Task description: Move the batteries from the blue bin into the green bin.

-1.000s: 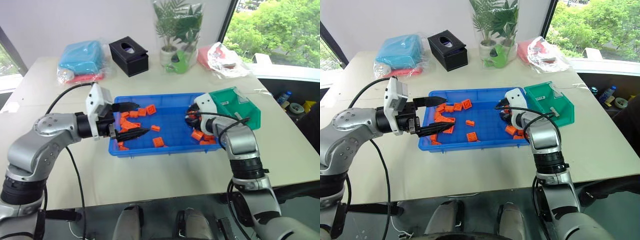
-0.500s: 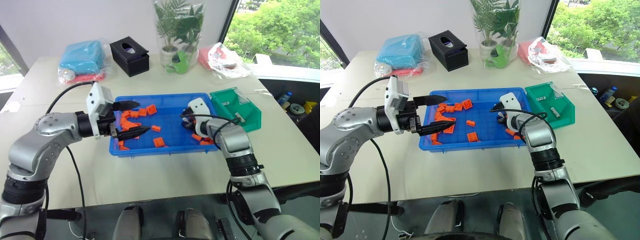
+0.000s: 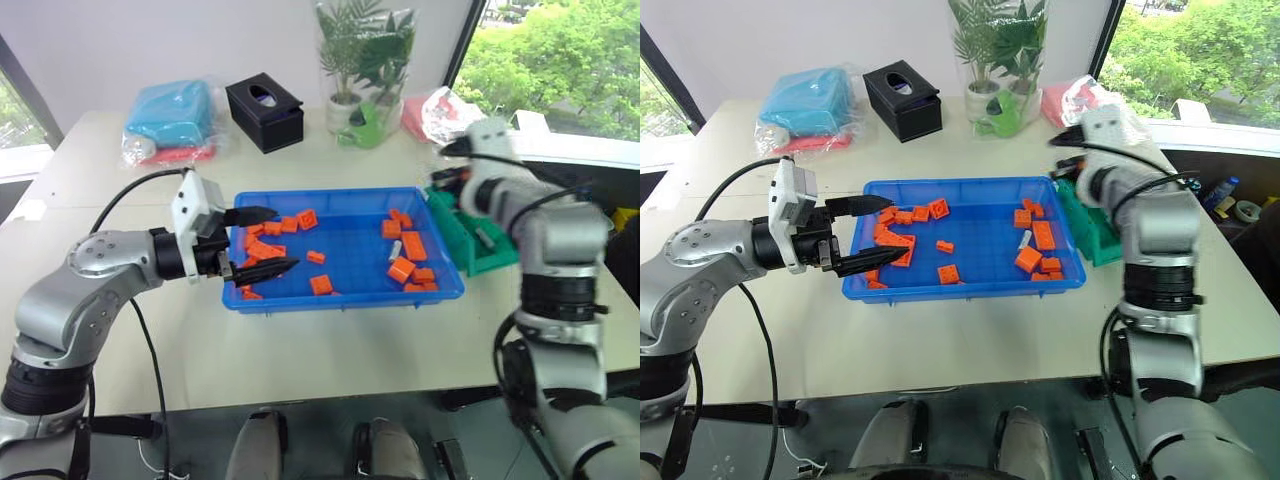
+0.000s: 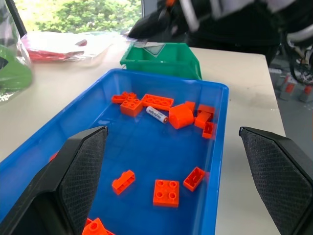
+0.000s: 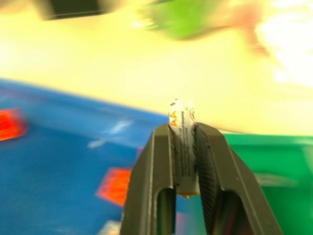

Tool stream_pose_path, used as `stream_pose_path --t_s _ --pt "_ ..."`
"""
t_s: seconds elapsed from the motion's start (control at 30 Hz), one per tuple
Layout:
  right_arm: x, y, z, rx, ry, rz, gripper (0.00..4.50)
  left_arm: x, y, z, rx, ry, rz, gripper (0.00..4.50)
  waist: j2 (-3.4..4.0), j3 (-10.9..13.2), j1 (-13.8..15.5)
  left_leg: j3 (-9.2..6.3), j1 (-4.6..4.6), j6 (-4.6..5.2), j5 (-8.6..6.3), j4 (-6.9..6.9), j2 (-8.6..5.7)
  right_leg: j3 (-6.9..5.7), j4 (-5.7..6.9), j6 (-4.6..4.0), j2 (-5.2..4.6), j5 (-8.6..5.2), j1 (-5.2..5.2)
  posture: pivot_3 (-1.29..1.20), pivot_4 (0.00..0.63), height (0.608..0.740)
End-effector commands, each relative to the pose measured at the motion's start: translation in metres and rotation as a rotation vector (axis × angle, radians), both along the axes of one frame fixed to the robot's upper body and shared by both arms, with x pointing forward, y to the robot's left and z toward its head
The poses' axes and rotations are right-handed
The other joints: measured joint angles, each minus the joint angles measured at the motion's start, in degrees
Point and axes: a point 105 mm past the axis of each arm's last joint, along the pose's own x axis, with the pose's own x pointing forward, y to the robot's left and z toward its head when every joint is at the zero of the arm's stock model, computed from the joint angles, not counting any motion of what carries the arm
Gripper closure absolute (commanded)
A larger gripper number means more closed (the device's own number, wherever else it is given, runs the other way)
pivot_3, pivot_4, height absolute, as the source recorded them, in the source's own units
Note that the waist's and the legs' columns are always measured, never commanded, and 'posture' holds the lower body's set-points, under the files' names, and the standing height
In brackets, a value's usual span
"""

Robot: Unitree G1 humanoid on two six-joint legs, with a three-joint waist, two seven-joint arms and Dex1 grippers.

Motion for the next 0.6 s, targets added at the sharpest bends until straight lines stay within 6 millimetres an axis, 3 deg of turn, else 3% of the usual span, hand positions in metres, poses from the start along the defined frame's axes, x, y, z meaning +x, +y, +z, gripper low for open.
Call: stream_pose_path --t_s 0.03,0.07,0.23,0.33,0.43,0.6 --pt "-0.004 -0.019 -0.014 -0.025 0.033 -0.032 4.43 0.002 0.001 0.009 -0.014 -0.052 -0.001 0.0 0.04 0.0 -0.1 0.0 0.0 0.0 0.0 -0.01 0.0 0.0 0.0 0.01 0.0 0.01 0.0 0.0 0.15 0.657" --pt "-0.004 -0.021 -0.019 -0.03 0.045 -0.029 4.43 0.003 0.001 0.01 -0.019 -0.053 -0.002 0.0 0.06 0.0 -0.2 0.01 0.01 0.01 0.0 -0.03 0.01 0.0 0.02 0.09 0.0 0.05 0.0 0.0 0.15 0.657" --pt "0.0 -0.025 -0.03 -0.106 0.045 -0.027 1.91 0.005 -0.005 0.011 -0.028 -0.055 -0.015 0.0 0.14 0.1 -0.4 0.06 -0.03 0.02 0.02 -0.04 0.02 0.02 0.07 0.11 0.0 0.07 0.08 0.0 0.15 0.657" --pt "0.001 -0.02 -0.014 -0.126 -0.026 0.007 1.91 0.005 -0.006 0.011 -0.028 -0.056 -0.018 0.0 0.14 0.1 -0.4 0.05 0.0 0.02 0.01 -0.02 0.02 0.02 0.05 0.12 0.0 0.06 -0.01 0.0 0.15 0.657" --pt "-0.01 0.009 -0.002 -0.089 -0.054 0.116 1.91 0.004 -0.004 0.012 -0.023 -0.053 -0.017 0.0 0.22 0.1 -0.1 0.04 -0.01 0.02 0.01 0.0 0.02 0.02 0.04 0.12 0.0 0.06 -0.01 0.0 0.15 0.657" --pt "-0.03 0.052 -0.027 0.038 0.087 0.203 1.91 0.003 -0.001 0.011 -0.01 -0.048 -0.008 0.0 0.1 0.1 -0.1 -0.03 0.01 0.02 0.01 -0.01 0.04 0.0 0.04 0.11 0.01 0.06 0.0 0.0 0.15 0.657"
